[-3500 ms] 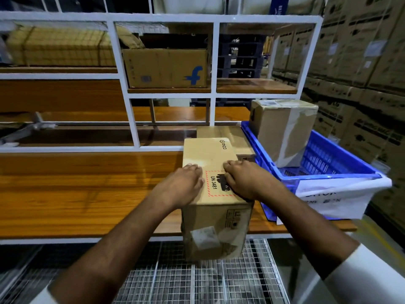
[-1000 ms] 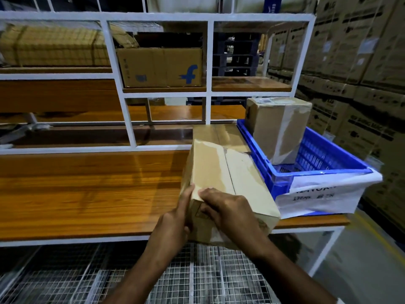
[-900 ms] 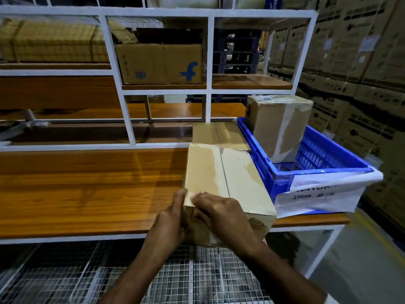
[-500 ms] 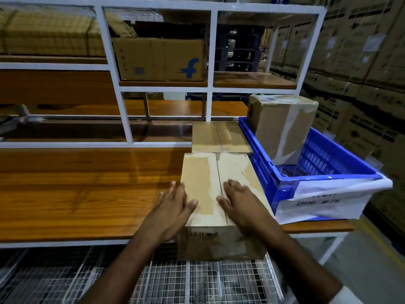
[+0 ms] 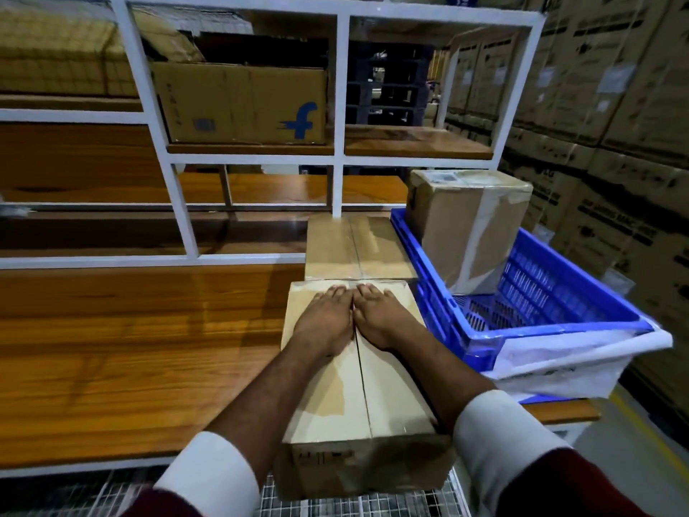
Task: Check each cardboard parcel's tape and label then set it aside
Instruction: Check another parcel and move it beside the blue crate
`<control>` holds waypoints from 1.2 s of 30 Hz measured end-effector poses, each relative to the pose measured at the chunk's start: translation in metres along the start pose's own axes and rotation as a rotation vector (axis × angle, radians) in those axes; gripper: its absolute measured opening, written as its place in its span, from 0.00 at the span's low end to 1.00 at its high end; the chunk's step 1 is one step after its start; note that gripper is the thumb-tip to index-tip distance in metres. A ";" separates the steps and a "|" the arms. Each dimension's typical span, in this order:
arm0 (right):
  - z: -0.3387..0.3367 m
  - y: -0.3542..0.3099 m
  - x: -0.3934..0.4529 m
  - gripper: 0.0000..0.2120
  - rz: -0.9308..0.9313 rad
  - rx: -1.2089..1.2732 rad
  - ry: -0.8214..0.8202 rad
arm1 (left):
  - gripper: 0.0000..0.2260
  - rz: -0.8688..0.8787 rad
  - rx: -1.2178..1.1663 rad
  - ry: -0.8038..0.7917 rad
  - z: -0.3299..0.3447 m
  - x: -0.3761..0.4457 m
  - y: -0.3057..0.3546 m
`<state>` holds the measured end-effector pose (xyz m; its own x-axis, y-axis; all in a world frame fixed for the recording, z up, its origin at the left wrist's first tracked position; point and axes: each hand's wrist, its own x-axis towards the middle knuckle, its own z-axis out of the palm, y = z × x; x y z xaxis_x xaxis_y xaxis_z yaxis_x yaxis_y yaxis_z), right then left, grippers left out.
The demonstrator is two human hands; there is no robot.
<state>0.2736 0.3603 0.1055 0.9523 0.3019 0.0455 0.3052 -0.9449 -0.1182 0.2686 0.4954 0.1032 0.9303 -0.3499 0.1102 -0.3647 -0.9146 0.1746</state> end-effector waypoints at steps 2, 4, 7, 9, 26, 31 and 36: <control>0.007 0.003 0.001 0.36 -0.022 -0.039 0.037 | 0.27 0.003 0.012 0.012 0.003 0.000 -0.001; 0.008 0.005 0.001 0.30 -0.019 -0.030 0.020 | 0.26 0.004 0.012 0.018 0.002 0.001 0.000; -0.006 0.009 -0.005 0.26 -0.027 -0.005 -0.031 | 0.24 -0.013 0.012 0.024 -0.001 -0.004 -0.003; -0.016 0.016 -0.013 0.26 -0.013 -0.006 -0.066 | 0.23 -0.060 0.031 0.028 -0.002 -0.014 -0.009; 0.004 -0.015 -0.055 0.23 -0.066 -0.095 0.016 | 0.22 0.068 -0.009 -0.006 -0.005 -0.072 0.006; 0.007 -0.012 -0.058 0.24 -0.048 -0.080 0.012 | 0.22 0.072 0.040 -0.013 -0.006 -0.072 0.007; -0.007 -0.005 -0.082 0.25 0.010 -0.049 -0.020 | 0.21 -0.023 0.039 0.069 -0.011 -0.094 0.003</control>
<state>0.1935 0.3398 0.1090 0.9554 0.2942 0.0247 0.2952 -0.9529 -0.0695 0.1794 0.5281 0.1044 0.9330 -0.3150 0.1741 -0.3401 -0.9299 0.1403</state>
